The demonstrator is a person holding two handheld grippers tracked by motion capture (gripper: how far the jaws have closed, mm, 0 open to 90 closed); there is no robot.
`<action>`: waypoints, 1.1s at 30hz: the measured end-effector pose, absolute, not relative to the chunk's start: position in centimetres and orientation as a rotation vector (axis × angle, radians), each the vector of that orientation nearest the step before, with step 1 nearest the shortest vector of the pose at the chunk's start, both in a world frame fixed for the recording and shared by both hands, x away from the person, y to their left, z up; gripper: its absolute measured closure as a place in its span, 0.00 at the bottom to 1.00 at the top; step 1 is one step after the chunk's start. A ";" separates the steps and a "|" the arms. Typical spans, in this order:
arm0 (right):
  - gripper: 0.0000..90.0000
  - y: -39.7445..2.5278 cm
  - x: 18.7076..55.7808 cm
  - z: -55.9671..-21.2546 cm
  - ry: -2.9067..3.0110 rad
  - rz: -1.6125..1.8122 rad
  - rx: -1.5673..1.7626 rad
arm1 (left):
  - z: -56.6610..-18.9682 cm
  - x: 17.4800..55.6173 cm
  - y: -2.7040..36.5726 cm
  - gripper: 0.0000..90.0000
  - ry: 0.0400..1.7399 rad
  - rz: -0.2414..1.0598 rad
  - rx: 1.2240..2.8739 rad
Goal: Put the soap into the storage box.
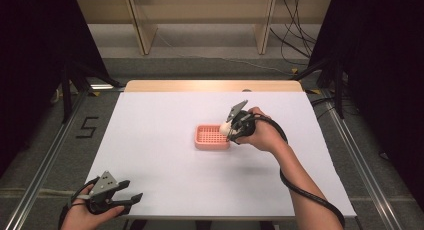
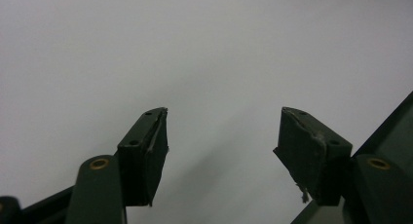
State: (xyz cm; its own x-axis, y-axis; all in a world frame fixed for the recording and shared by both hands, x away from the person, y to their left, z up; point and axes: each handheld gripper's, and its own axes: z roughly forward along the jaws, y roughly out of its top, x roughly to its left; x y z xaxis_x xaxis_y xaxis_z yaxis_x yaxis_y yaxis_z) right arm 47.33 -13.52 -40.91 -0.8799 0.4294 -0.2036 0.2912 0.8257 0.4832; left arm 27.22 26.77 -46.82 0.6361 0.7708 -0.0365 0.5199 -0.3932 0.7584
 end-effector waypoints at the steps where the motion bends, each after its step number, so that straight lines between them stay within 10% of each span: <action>1: 0.56 -13.4 47.4 -40.9 2.707 0.645 0.540 | -46.8 27.4 26.9 0.39 0.976 0.429 2.103; 33: 0.56 -11.5 48.2 -41.0 2.701 0.651 0.499 | -46.8 27.5 26.9 0.39 0.972 0.431 2.095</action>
